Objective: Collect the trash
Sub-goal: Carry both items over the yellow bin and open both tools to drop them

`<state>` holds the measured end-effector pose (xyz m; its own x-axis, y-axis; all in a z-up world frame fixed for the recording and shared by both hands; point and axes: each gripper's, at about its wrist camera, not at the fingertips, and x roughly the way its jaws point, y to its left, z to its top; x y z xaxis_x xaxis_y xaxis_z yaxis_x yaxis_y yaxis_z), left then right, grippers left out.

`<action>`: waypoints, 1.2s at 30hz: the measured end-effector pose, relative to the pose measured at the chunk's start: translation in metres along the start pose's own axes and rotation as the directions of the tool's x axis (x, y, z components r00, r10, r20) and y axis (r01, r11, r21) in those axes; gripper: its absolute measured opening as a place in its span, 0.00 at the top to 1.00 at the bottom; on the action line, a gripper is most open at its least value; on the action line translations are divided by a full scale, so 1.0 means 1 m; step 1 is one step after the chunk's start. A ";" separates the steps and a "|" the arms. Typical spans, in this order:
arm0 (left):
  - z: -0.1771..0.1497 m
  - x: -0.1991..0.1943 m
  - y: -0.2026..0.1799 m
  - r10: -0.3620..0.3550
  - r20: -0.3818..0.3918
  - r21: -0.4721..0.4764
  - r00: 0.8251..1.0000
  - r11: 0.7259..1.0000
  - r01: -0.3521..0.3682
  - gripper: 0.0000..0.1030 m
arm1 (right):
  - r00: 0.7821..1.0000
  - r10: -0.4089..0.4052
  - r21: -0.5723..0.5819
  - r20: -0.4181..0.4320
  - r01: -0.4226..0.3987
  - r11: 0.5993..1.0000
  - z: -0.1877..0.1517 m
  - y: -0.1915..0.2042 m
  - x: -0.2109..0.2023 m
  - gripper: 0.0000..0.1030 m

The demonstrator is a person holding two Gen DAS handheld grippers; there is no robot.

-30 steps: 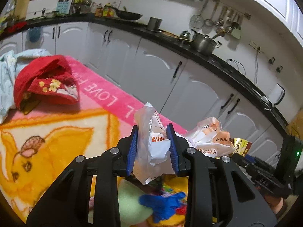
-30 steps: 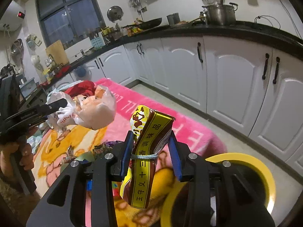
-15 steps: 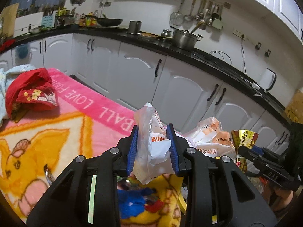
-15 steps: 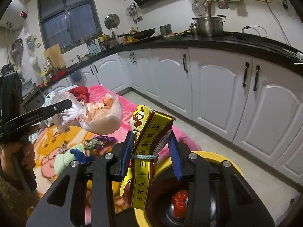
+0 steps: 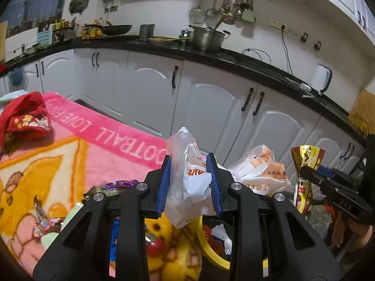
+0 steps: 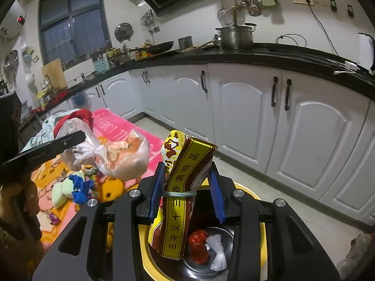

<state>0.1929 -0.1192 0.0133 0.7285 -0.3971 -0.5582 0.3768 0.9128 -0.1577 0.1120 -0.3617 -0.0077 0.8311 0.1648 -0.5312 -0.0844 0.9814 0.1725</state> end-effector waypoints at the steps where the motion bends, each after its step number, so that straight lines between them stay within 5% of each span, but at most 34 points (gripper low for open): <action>1: -0.002 0.001 -0.004 0.003 -0.003 0.009 1.000 1.000 -0.003 0.77 | 1.000 -0.007 0.002 0.003 0.007 1.000 -0.001 -0.003 -0.002 0.66; 20: -0.048 0.034 -0.059 0.072 -0.078 0.149 0.994 0.987 -0.060 0.76 | 0.999 -0.029 0.010 -0.032 0.029 1.000 -0.024 -0.025 0.008 0.66; 36: -0.072 0.062 -0.077 0.070 -0.147 0.197 0.987 0.980 -0.040 0.75 | 0.994 -0.034 0.015 -0.100 0.035 0.999 -0.047 -0.036 0.037 0.65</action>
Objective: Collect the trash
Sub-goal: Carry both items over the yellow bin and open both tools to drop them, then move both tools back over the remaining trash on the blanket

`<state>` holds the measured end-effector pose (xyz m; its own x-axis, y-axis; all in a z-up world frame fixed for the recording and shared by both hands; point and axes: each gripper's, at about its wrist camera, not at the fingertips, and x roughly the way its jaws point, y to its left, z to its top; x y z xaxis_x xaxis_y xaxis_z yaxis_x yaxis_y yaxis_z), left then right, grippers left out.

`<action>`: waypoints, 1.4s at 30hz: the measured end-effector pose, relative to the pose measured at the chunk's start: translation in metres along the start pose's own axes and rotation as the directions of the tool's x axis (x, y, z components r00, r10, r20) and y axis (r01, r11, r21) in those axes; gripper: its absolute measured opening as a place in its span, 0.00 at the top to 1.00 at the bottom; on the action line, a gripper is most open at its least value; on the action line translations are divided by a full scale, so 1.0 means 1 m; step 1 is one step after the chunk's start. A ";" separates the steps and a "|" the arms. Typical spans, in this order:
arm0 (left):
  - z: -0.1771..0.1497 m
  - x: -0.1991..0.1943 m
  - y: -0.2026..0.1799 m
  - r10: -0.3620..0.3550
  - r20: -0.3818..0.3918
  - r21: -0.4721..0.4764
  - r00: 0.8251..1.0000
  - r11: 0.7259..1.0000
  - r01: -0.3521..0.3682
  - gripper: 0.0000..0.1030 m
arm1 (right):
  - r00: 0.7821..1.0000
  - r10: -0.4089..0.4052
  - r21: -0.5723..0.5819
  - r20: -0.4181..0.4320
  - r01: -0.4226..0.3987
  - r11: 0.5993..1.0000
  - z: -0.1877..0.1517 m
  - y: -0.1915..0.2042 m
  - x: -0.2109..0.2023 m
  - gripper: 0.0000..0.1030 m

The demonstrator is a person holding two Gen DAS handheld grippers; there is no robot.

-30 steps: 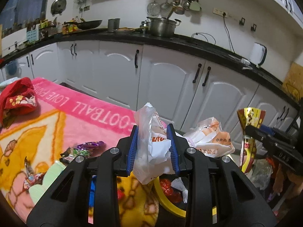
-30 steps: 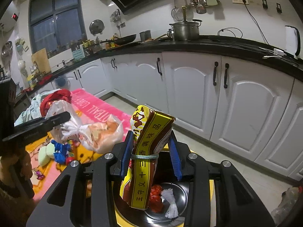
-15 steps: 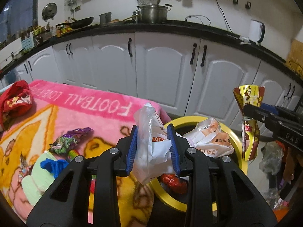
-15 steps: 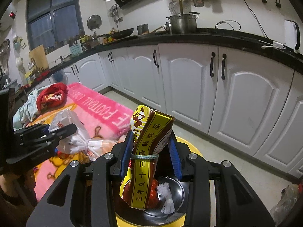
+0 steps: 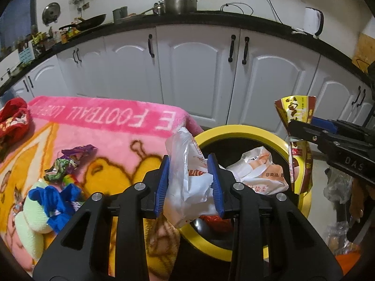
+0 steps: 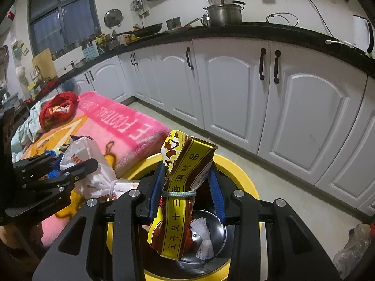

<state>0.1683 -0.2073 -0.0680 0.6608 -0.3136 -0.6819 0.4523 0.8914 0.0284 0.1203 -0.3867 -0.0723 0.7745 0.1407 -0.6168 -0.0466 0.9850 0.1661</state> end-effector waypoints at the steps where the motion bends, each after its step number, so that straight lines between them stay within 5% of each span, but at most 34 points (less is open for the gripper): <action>1: 0.000 0.002 -0.001 -0.004 -0.004 0.001 1.000 1.000 0.004 0.74 | 1.000 0.000 0.002 -0.006 0.000 1.000 -0.001 -0.001 0.002 0.65; 14: -0.003 0.010 -0.001 -0.035 -0.028 -0.022 0.999 0.999 0.034 0.57 | 0.999 -0.003 0.045 -0.033 0.004 0.999 -0.006 -0.011 0.011 0.55; 25: -0.005 -0.010 0.015 -0.030 0.020 -0.094 0.999 0.995 0.032 0.13 | 1.000 -0.019 0.047 0.006 0.019 0.999 0.000 -0.011 -0.001 0.44; 42: -0.003 -0.062 0.039 0.030 0.141 -0.151 0.990 0.989 -0.009 0.11 | 0.995 0.012 -0.060 0.094 -0.007 0.998 0.014 0.029 -0.033 0.35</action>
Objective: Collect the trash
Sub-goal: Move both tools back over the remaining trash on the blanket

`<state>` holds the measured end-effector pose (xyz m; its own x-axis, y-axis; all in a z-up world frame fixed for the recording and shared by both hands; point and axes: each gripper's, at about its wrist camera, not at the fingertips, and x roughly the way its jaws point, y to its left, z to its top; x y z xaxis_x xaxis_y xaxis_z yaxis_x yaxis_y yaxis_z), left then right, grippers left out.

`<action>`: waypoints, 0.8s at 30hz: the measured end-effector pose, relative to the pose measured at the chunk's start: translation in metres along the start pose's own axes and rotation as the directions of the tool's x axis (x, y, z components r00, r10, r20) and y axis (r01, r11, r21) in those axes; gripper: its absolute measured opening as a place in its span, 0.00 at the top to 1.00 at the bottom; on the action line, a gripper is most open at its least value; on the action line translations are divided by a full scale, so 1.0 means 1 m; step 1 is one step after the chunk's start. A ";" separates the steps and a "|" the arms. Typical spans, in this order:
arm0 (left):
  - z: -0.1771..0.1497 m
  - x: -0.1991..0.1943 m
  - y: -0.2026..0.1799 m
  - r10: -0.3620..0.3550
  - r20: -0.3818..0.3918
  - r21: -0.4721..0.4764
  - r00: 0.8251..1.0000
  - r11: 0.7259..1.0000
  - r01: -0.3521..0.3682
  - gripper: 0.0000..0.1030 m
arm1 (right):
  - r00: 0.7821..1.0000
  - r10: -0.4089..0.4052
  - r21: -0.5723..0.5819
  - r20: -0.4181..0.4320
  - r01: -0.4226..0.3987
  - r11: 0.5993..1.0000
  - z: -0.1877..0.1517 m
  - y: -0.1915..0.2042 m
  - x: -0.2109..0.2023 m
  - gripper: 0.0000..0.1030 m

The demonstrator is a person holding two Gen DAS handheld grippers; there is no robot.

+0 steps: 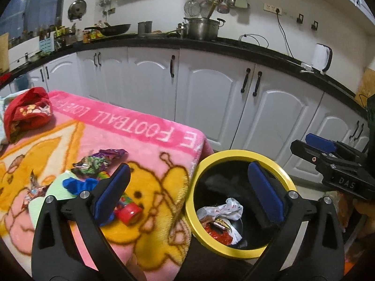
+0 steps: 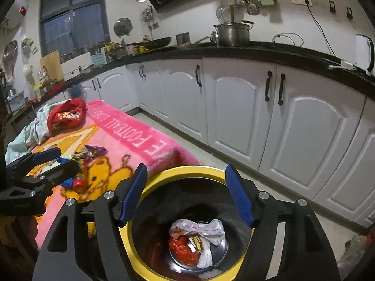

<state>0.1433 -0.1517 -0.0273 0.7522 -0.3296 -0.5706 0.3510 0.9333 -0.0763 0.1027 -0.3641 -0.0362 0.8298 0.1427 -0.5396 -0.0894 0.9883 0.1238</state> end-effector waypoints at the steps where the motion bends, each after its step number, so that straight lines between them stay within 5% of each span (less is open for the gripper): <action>1: 0.000 -0.003 0.002 0.005 0.006 -0.004 1.000 1.000 -0.005 0.11 | 1.000 0.004 -0.006 0.005 -0.004 1.000 0.001 0.003 -0.002 0.35; 24: -0.003 -0.057 0.064 0.133 0.102 -0.104 0.986 0.987 -0.123 0.11 | 0.994 0.108 -0.156 0.029 -0.102 0.982 0.015 0.075 -0.014 0.33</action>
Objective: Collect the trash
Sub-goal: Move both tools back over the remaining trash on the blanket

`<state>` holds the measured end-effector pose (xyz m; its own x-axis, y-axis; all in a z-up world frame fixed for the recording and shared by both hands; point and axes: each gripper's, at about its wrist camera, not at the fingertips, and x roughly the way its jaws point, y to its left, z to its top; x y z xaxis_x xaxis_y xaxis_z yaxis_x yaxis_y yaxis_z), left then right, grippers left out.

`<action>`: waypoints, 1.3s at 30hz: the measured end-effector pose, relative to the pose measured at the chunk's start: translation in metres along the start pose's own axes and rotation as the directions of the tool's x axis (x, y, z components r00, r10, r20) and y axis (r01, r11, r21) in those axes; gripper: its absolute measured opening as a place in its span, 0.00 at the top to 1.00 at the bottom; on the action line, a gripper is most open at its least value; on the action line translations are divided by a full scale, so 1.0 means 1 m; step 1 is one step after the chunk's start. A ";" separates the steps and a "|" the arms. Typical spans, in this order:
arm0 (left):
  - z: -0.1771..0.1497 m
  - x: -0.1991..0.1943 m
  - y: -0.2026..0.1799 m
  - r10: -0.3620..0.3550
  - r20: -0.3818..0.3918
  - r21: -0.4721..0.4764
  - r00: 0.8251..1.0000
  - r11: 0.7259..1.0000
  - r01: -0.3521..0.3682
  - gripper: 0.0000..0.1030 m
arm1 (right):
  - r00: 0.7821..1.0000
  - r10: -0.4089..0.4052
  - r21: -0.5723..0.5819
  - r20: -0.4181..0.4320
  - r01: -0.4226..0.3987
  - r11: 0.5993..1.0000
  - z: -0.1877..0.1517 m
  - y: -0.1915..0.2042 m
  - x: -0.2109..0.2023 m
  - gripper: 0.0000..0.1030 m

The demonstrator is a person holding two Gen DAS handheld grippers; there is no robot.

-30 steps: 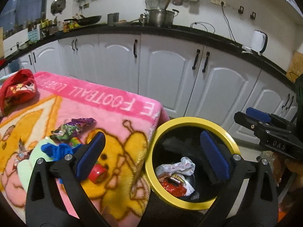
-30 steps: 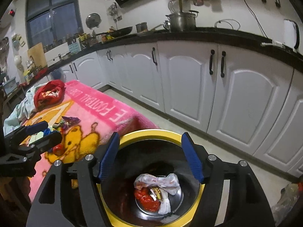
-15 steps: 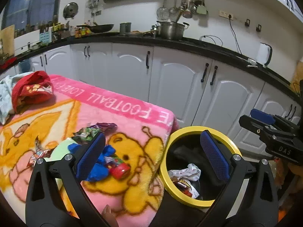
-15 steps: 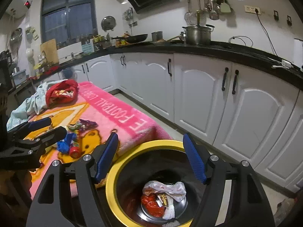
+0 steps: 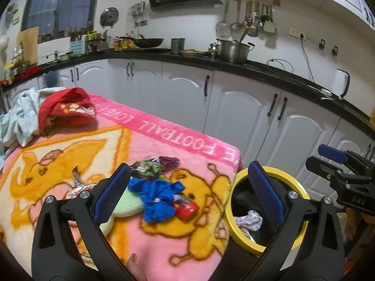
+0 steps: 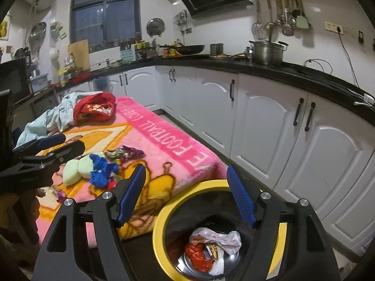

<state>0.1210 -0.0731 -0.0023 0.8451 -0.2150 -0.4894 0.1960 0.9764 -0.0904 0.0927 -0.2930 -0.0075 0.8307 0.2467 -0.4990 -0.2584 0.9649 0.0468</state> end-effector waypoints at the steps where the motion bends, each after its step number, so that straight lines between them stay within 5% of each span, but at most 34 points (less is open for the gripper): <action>1: 0.000 -0.001 0.003 0.005 0.002 -0.003 1.000 1.000 -0.005 0.11 | 1.000 0.006 -0.009 0.000 -0.006 1.000 0.001 0.004 0.001 0.33; 22: 0.001 -0.019 0.067 0.105 0.033 -0.102 0.994 0.990 -0.101 0.11 | 0.988 0.146 -0.163 -0.056 -0.154 0.975 0.006 0.083 0.028 0.33; 39: -0.005 -0.023 0.146 0.214 -0.006 -0.214 0.977 0.954 -0.210 0.11 | 0.971 0.195 -0.201 -0.137 -0.220 0.954 0.003 0.117 0.064 0.33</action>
<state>0.1275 0.0741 -0.0084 0.8645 -0.0012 -0.5026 -0.0967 0.9809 -0.1687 0.1178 -0.1641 -0.0311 0.6887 0.4159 -0.5939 -0.5289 0.8485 -0.0192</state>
